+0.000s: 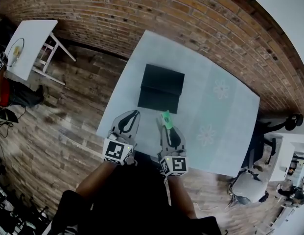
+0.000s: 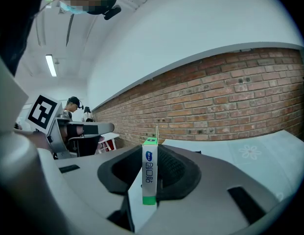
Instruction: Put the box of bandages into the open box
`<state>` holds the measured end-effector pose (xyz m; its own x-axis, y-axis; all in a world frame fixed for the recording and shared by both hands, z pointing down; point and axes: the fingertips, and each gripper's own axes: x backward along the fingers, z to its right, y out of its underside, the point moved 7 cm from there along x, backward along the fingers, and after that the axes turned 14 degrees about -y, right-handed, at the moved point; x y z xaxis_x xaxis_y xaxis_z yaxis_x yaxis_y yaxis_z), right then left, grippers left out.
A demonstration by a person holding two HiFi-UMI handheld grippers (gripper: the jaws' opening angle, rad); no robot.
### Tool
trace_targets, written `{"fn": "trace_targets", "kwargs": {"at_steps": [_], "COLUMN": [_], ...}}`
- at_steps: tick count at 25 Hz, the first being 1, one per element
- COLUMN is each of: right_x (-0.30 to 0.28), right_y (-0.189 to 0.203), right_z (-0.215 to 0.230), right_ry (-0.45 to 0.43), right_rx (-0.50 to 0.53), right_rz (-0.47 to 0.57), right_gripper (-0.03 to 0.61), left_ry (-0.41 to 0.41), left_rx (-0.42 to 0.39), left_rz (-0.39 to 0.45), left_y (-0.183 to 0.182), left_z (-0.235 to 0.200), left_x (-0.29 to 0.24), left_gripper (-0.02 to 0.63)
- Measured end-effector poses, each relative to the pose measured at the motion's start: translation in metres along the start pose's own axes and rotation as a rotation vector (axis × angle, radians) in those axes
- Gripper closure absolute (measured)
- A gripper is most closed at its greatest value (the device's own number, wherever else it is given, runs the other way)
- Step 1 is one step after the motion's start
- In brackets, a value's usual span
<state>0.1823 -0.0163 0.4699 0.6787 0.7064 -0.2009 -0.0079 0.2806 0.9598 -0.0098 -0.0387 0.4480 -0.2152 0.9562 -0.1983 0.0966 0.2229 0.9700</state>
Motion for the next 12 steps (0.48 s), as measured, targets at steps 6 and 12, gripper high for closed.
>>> {"fn": "trace_targets", "kwargs": {"at_steps": [6,12], "right_x": [-0.018,-0.036], "right_y": [0.009,0.021], "right_z": [0.009,0.021], "right_ry": [0.009,-0.003], "right_rx": [0.049,0.134], "right_rz": [-0.045,-0.092], "right_gripper": [0.469,0.469], "left_ry": [0.001,0.007], "left_rx": [0.008,0.020], "left_rz": [-0.021,-0.040], "left_y": [0.010,0.020], "left_z": [-0.014,-0.018], "left_x": [-0.011,-0.024], "left_gripper": [0.566,0.566]}}
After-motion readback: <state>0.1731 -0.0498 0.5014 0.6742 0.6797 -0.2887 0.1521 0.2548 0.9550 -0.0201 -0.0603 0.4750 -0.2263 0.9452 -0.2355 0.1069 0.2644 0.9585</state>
